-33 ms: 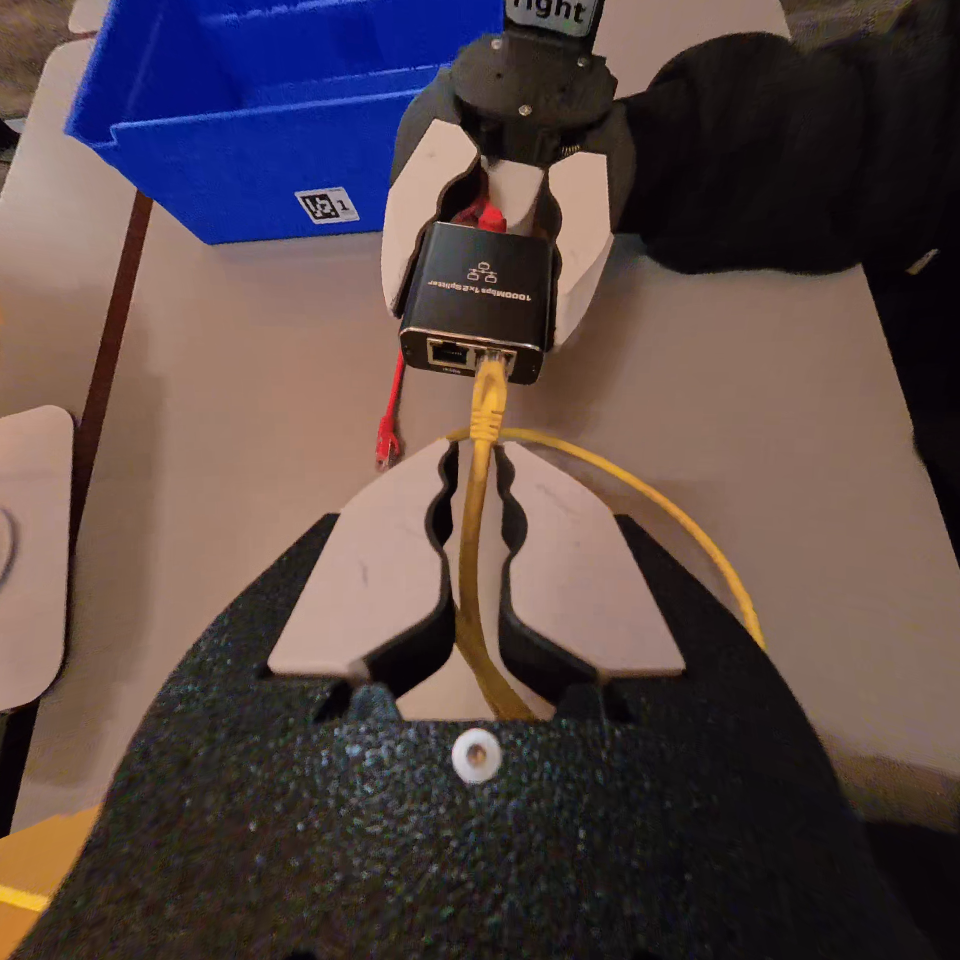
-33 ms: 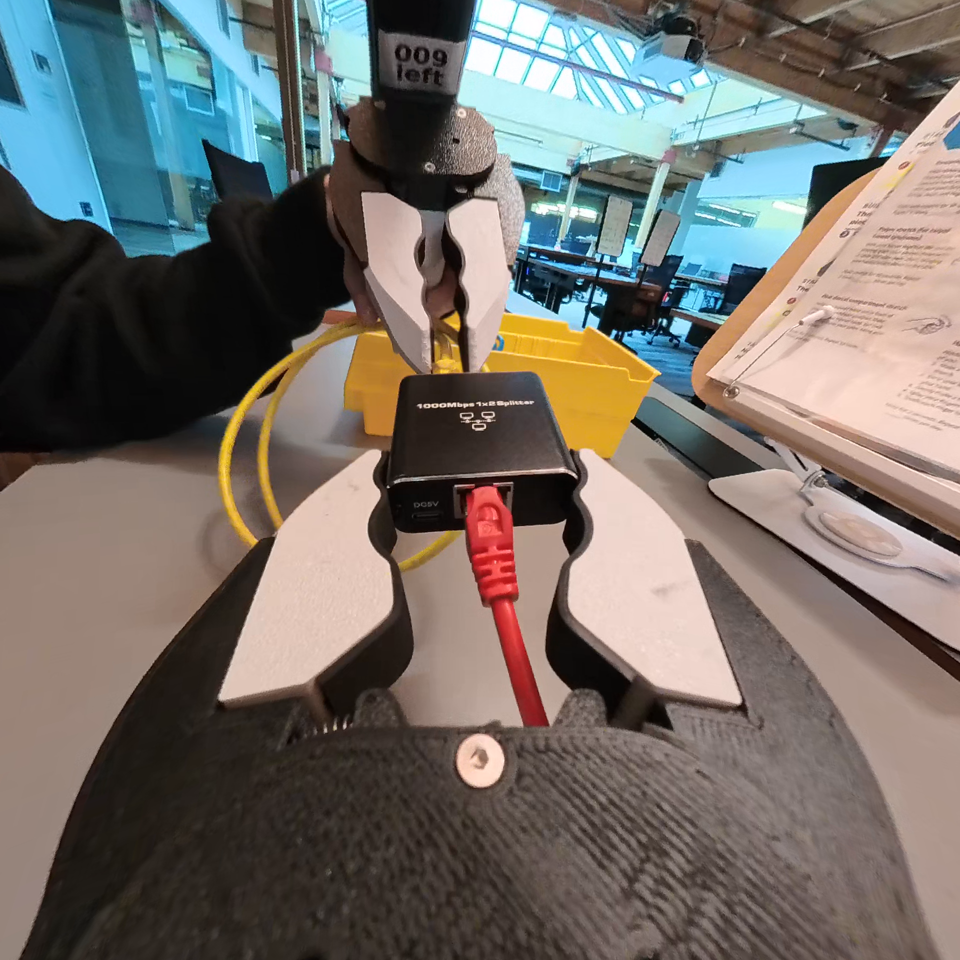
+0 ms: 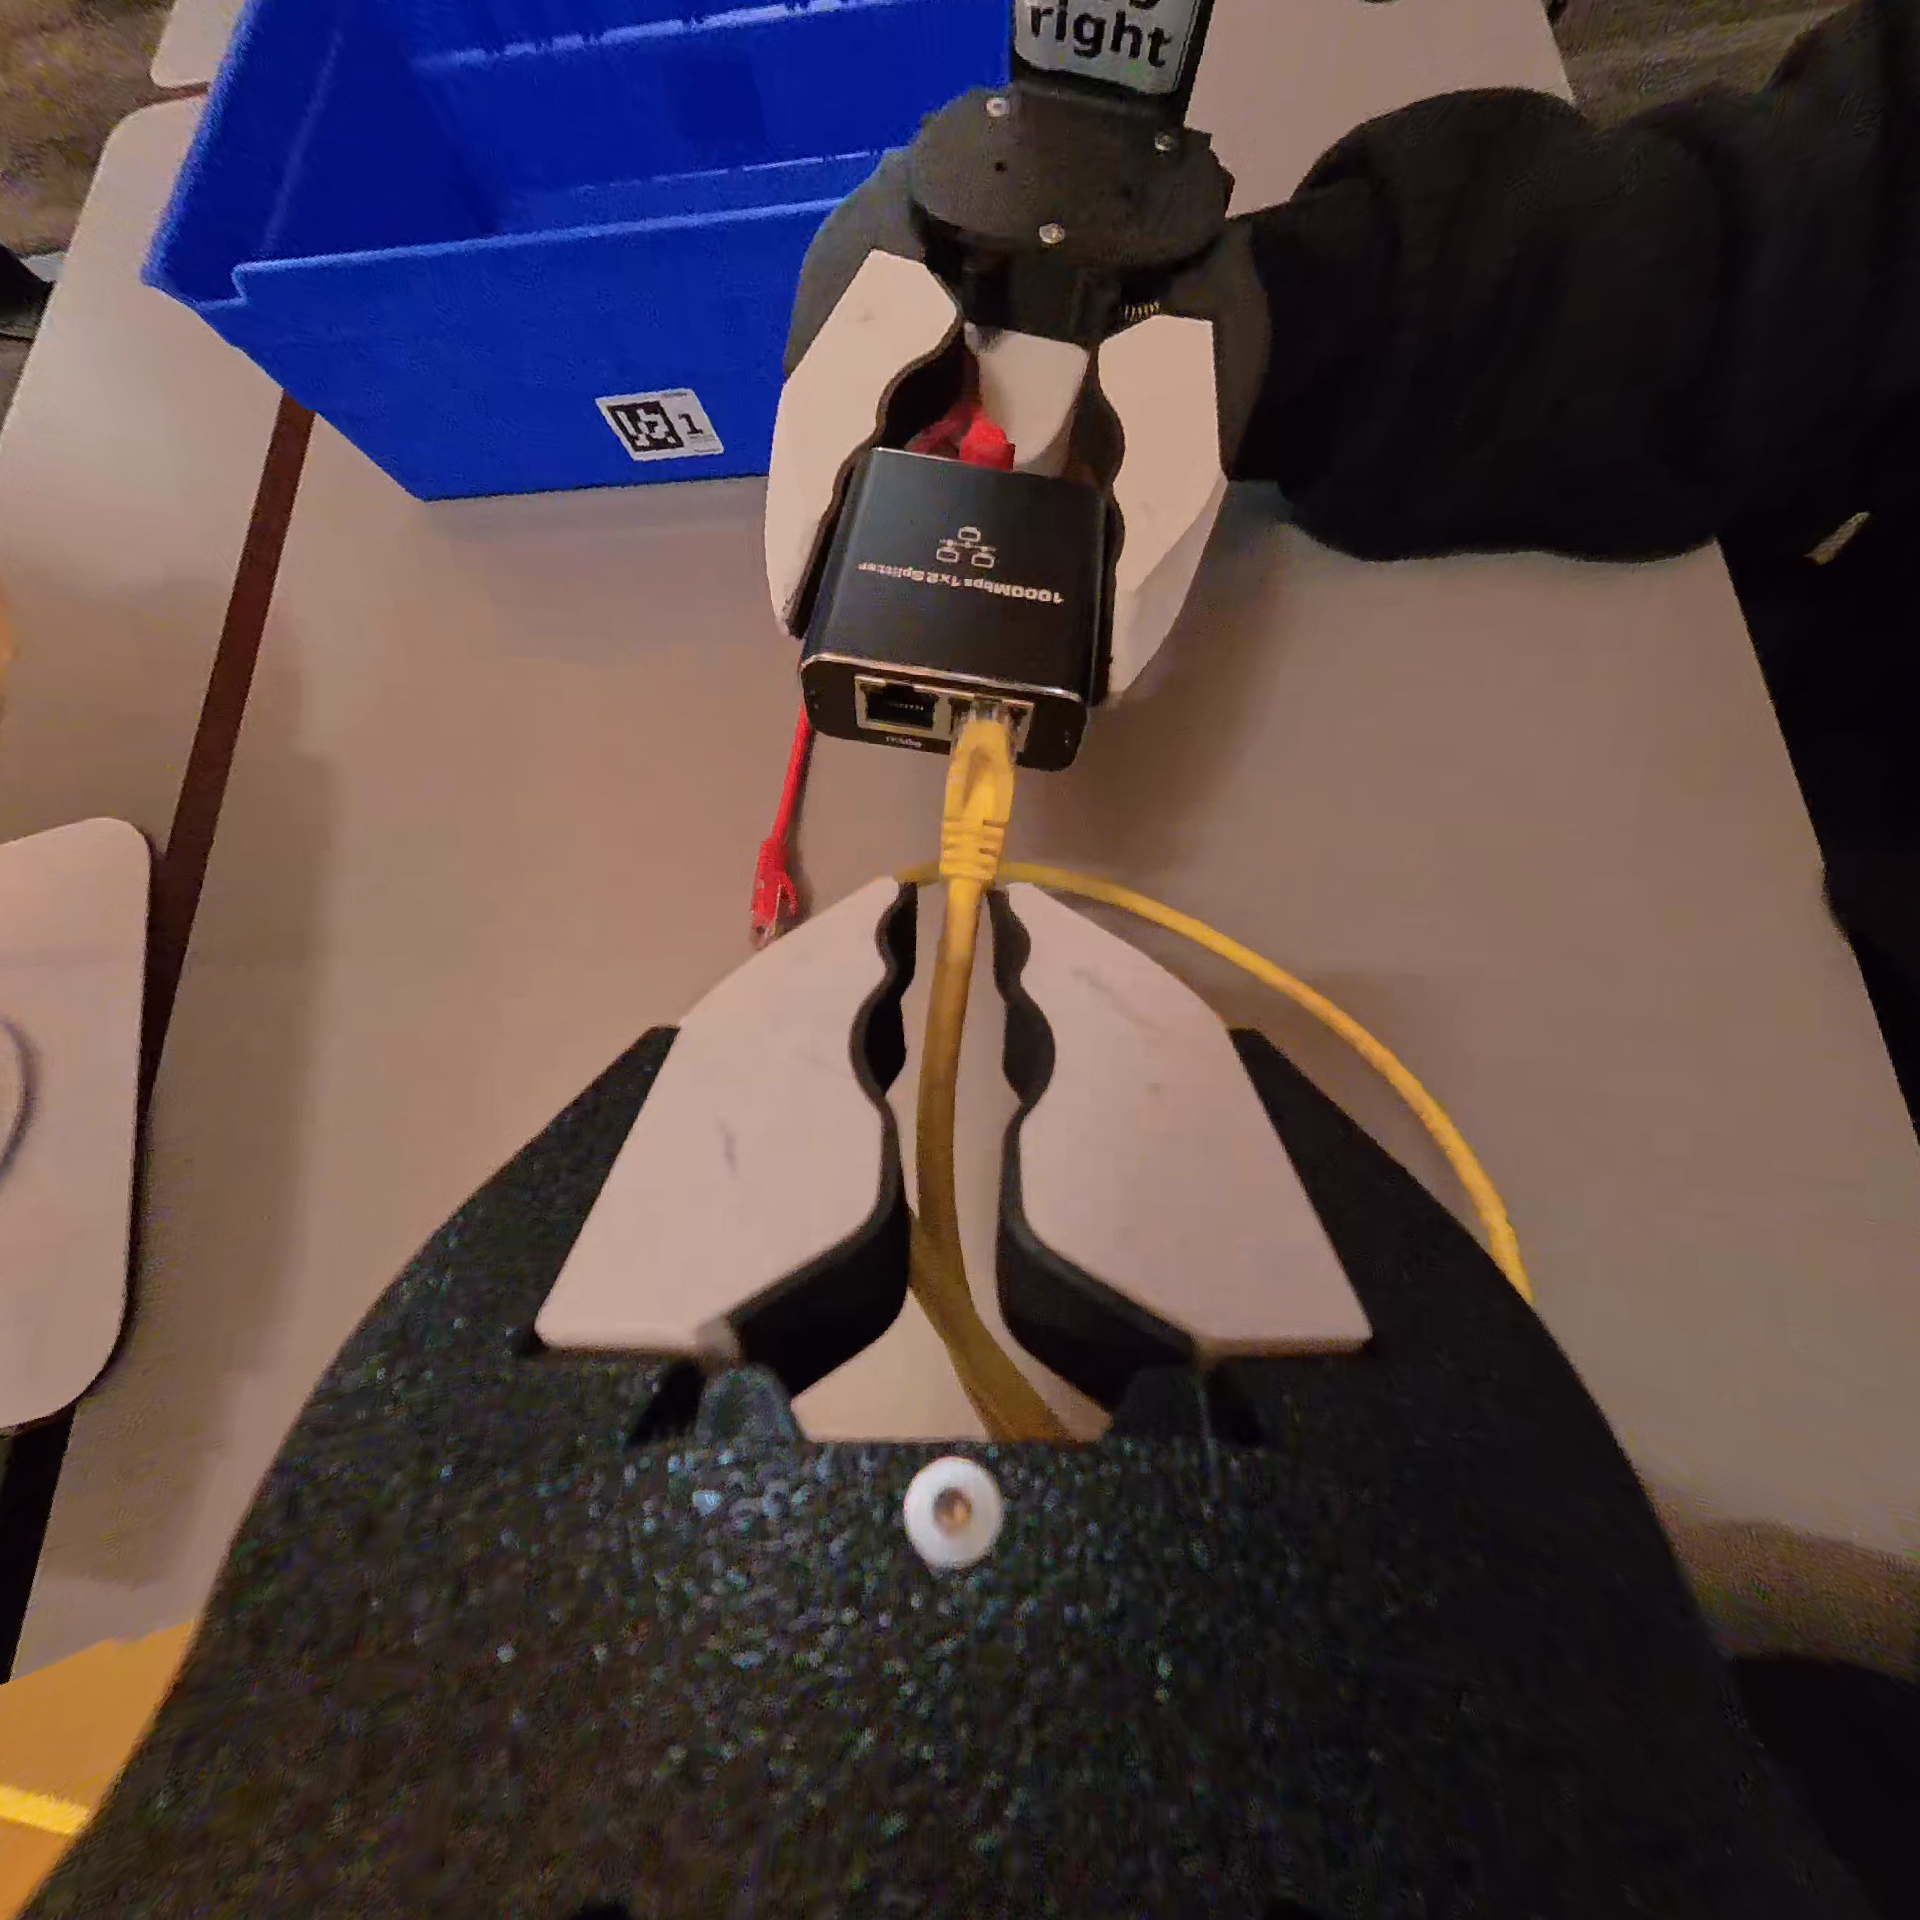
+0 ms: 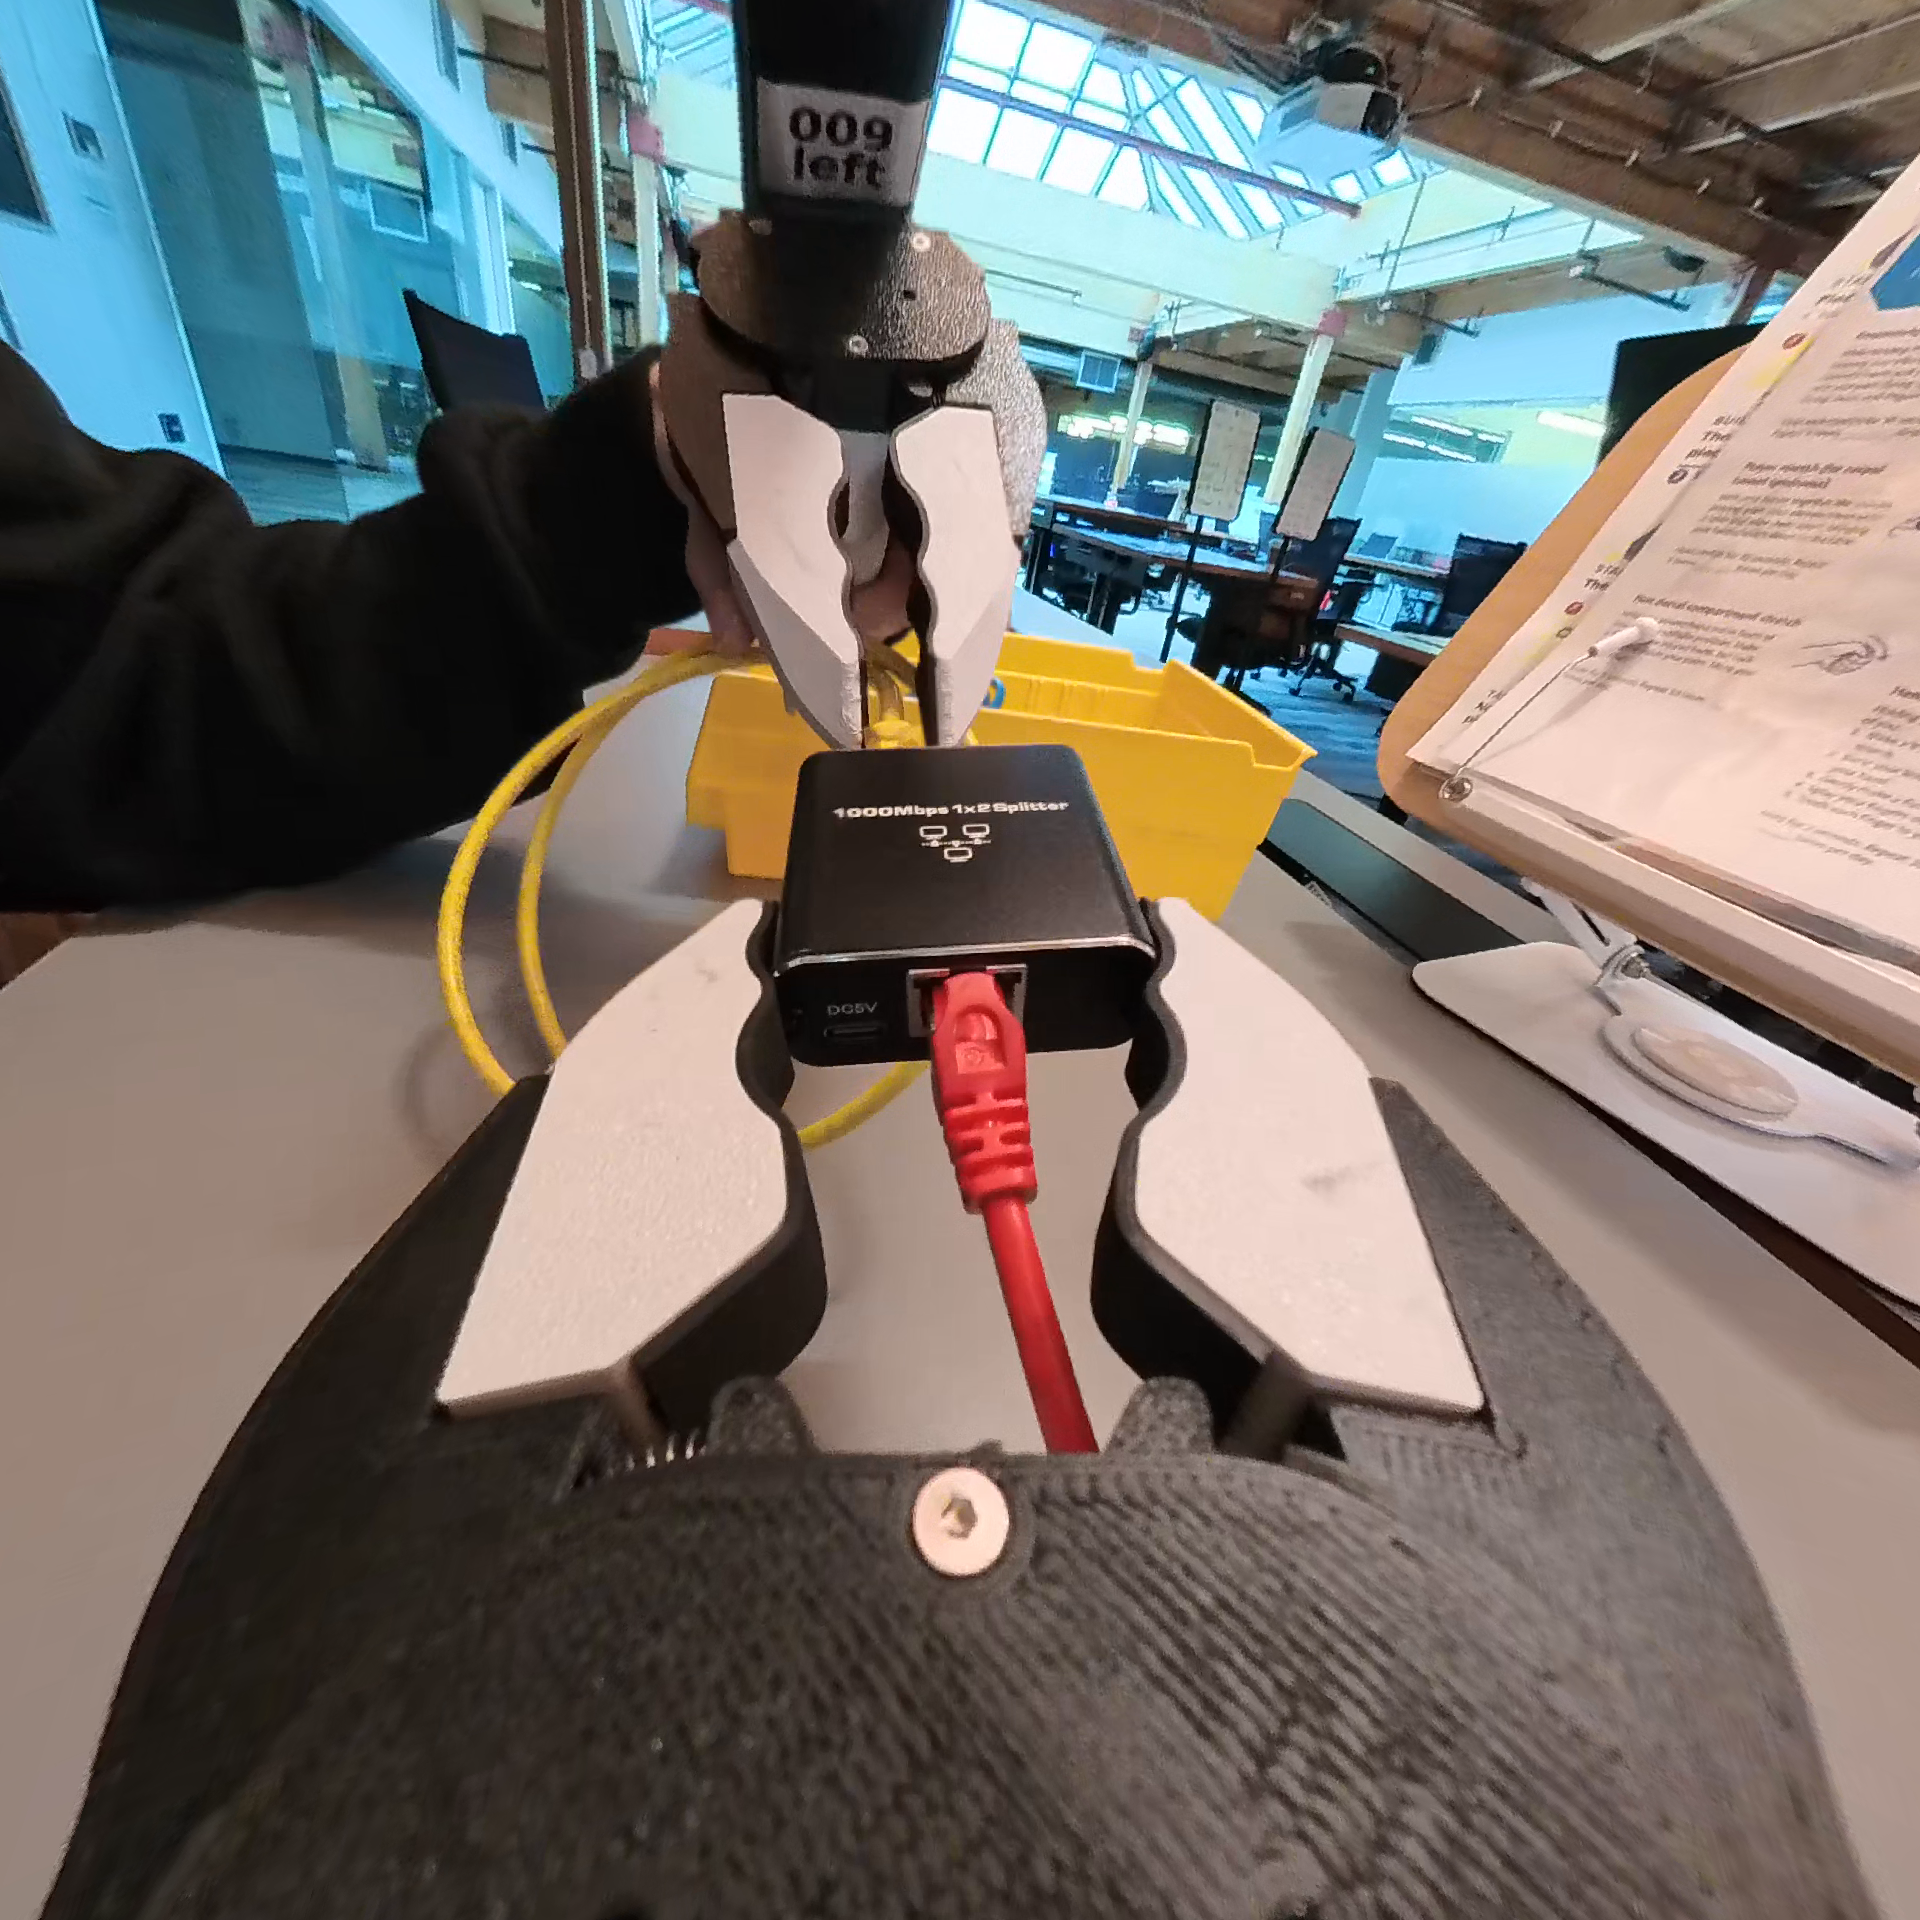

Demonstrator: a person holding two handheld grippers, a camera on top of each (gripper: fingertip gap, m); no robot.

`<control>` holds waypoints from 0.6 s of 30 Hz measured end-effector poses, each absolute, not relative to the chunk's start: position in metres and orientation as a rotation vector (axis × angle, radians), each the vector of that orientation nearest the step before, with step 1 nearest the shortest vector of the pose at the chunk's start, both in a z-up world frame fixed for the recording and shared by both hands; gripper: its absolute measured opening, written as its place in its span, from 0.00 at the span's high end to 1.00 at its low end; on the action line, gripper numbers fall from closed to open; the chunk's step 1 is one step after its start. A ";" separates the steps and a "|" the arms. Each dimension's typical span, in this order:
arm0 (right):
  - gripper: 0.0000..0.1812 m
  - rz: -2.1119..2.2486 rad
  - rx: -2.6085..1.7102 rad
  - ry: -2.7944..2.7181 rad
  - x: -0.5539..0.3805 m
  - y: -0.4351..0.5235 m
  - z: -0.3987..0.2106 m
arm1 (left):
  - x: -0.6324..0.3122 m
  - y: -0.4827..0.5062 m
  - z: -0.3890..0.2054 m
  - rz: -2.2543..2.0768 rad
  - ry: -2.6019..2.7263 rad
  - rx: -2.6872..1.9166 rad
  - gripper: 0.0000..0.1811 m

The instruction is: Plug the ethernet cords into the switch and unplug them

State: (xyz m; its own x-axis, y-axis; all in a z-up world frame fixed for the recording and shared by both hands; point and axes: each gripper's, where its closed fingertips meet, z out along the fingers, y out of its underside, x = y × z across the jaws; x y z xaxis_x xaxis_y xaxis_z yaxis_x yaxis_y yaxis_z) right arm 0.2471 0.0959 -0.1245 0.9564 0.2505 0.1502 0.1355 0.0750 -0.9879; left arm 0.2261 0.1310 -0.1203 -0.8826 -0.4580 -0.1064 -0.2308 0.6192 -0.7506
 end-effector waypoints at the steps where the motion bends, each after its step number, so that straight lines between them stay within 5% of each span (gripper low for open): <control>1: 0.65 0.083 -1.499 -0.313 0.248 0.096 -0.124 | 0.226 0.131 -0.120 -1.139 2.556 -0.558 0.93; 18: 0.65 0.122 -1.511 -0.318 0.242 0.099 -0.127 | 0.224 0.123 -0.122 -1.169 2.605 -0.530 0.94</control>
